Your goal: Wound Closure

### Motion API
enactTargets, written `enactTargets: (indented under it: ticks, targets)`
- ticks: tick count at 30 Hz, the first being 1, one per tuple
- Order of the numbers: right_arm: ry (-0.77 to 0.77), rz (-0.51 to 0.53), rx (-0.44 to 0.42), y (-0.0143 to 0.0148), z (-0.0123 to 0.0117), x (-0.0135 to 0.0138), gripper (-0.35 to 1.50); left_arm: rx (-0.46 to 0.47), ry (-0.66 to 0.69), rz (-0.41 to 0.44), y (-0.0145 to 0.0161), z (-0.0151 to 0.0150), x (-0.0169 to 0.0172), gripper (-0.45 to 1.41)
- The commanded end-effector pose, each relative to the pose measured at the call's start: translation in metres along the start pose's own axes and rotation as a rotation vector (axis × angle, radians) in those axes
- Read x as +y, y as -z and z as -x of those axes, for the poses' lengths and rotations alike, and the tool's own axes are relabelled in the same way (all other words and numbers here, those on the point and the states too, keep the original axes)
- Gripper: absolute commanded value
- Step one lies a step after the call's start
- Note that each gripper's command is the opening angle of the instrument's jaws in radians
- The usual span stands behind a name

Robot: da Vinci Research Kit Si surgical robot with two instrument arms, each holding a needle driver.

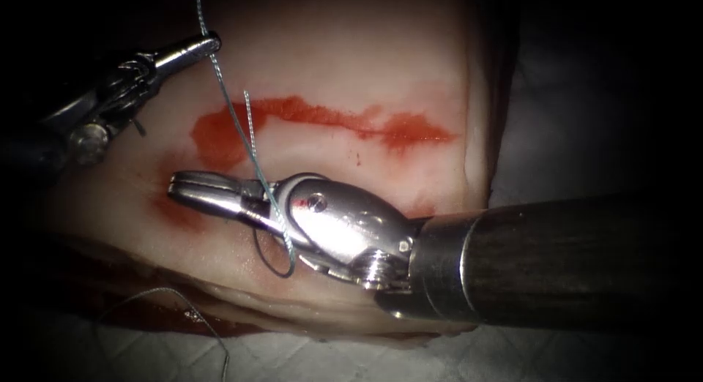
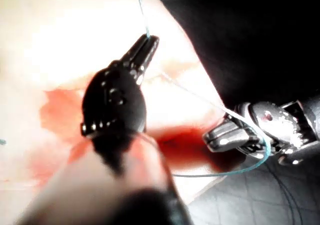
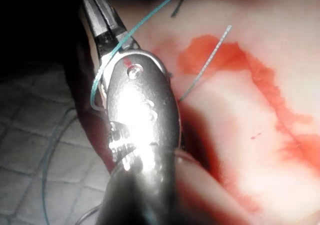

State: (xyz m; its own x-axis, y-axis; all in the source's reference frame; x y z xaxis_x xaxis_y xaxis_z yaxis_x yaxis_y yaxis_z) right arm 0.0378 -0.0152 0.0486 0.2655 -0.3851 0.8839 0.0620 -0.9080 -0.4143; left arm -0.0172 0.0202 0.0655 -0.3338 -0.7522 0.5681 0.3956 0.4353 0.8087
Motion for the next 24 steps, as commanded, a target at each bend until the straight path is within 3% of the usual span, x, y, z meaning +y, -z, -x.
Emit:
enactTargets:
  ticks: [1,8,12,17,18,20,21,22,24]
  targets:
    - [-0.005,-0.006,-0.002,-0.0004,-0.0008,-0.0005,-0.35,0.025,-0.025,0.029,0.0000,-0.0010,0.0011,-0.45]
    - [-0.065,-0.031,-0.033,-0.0008,-0.0002,-0.0005,-0.35,0.064,-0.067,0.095,0.0016,-0.0033,0.0023,-0.45]
    - [-0.101,-0.096,-0.055,-0.0011,0.0006,-0.0005,-0.35,0.075,-0.085,0.105,0.0024,-0.0054,0.0016,-0.45]
    - [-0.137,-0.099,-0.081,-0.0014,-0.0001,-0.0004,-0.35,0.096,-0.080,0.092,0.0029,-0.0086,-0.0001,-0.45]
    - [-0.134,-0.108,-0.079,-0.0019,-0.0004,-0.0004,-0.01,0.099,-0.073,0.085,0.0027,-0.0089,-0.0006,-0.45]
    - [-0.133,-0.109,-0.078,-0.0021,-0.0005,-0.0003,0.00,0.100,-0.073,0.083,0.0026,-0.0089,-0.0008,-0.45]
    - [-0.135,-0.111,-0.080,-0.0025,-0.0007,-0.0001,0.37,0.103,-0.065,0.078,0.0023,-0.0088,-0.0010,-0.45]
    - [-0.135,-0.111,-0.080,-0.0025,-0.0007,-0.0001,0.37,0.103,-0.065,0.078,0.0023,-0.0088,-0.0010,-0.45]
    - [-0.141,-0.111,-0.085,-0.0028,-0.0010,0.0001,0.74,0.103,-0.059,0.076,0.0022,-0.0089,-0.0010,-0.45]
